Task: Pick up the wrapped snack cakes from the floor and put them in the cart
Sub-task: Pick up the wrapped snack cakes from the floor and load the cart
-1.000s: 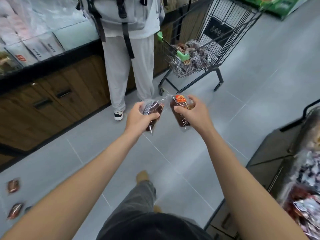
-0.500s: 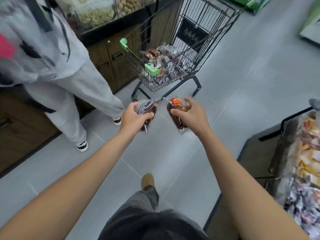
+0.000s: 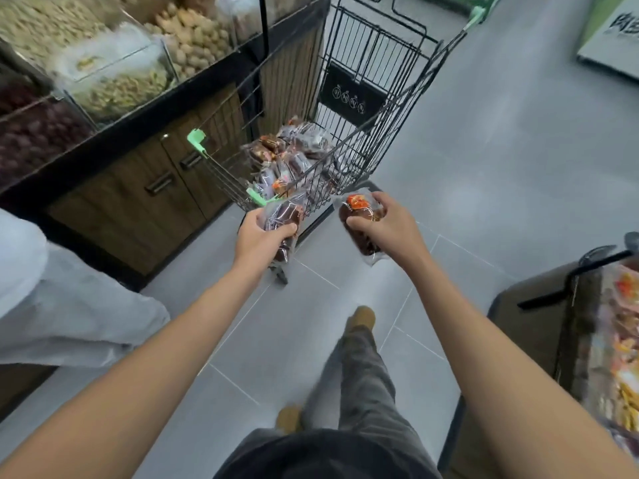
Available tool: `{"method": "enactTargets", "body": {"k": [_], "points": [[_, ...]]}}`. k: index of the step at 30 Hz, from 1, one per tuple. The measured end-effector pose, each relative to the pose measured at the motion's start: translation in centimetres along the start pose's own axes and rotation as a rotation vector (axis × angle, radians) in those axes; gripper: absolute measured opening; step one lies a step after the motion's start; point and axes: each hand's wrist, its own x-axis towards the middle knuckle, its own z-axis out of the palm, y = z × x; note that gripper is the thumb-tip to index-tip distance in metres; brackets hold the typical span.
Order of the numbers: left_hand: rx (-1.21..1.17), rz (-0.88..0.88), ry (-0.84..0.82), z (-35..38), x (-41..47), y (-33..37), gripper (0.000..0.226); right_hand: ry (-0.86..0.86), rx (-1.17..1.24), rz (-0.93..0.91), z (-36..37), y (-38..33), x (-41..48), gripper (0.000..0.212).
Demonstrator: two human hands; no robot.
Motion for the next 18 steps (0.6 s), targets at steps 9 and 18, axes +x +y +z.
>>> {"method": "enactTargets", "body": {"k": [9,18], "points": [[0.043,-0.149,0.07,8.9,11.9,3.9,0.047,-0.184,-0.008,0.011,-2.5,1.2,17.1,0.053],[-0.06,-0.257,0.258,13.7,20.2,6.9,0.052,-0.413,-0.104,-0.067,-1.9,-0.4,30.9,0.046]]}}
